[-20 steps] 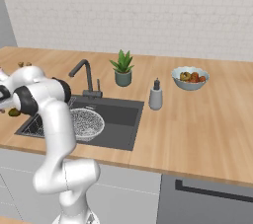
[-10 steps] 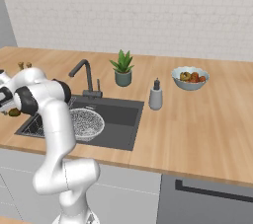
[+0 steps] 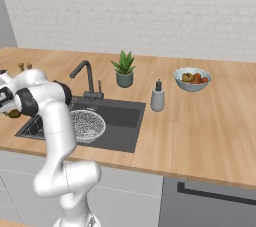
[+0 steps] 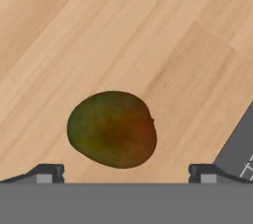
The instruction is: Put the colander in the sink, put the mango in the colander, and turn on the sink faucet and pour water over the colander.
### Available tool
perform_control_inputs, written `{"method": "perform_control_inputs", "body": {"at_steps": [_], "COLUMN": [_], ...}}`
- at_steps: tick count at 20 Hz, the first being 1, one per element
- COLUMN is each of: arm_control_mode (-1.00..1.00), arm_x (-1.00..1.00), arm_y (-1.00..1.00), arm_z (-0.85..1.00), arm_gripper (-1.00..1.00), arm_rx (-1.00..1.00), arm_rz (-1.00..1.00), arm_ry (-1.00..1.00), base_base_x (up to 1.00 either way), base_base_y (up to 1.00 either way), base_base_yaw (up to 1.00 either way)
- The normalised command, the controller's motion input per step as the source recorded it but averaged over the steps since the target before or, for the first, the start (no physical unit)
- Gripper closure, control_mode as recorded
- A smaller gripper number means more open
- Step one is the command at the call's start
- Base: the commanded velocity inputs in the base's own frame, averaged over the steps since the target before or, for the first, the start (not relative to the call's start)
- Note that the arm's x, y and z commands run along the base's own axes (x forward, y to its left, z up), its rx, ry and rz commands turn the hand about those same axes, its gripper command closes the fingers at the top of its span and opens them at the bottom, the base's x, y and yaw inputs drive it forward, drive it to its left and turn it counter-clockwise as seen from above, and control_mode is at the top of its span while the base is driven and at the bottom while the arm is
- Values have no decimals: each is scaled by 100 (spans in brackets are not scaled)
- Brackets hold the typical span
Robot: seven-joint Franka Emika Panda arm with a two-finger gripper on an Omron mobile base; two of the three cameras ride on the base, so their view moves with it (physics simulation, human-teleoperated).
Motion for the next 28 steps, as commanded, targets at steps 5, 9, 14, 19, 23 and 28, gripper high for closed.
{"method": "perform_control_inputs", "body": {"at_steps": [5,9,14,19,23,28], "arm_control_mode": [-100,-100,-100,-100,-100,-100], "arm_x": [4,5,21,13,0,0], "arm_y": [13,16,1,0,0,0], "arm_z": [-5,-1,-1,-16,-23,-16], "arm_gripper": [-100,-100,-100,-100,-100,-100], "arm_rx": [0,0,0,0,0,0], "arm_rz": [0,0,0,0,0,0], "arm_ry": [1,3,1,0,1,3], "base_base_x": [0,0,0,0,0,0], "base_base_y": [0,0,0,0,0,0], "base_base_yaw": [0,0,0,0,0,0]}}
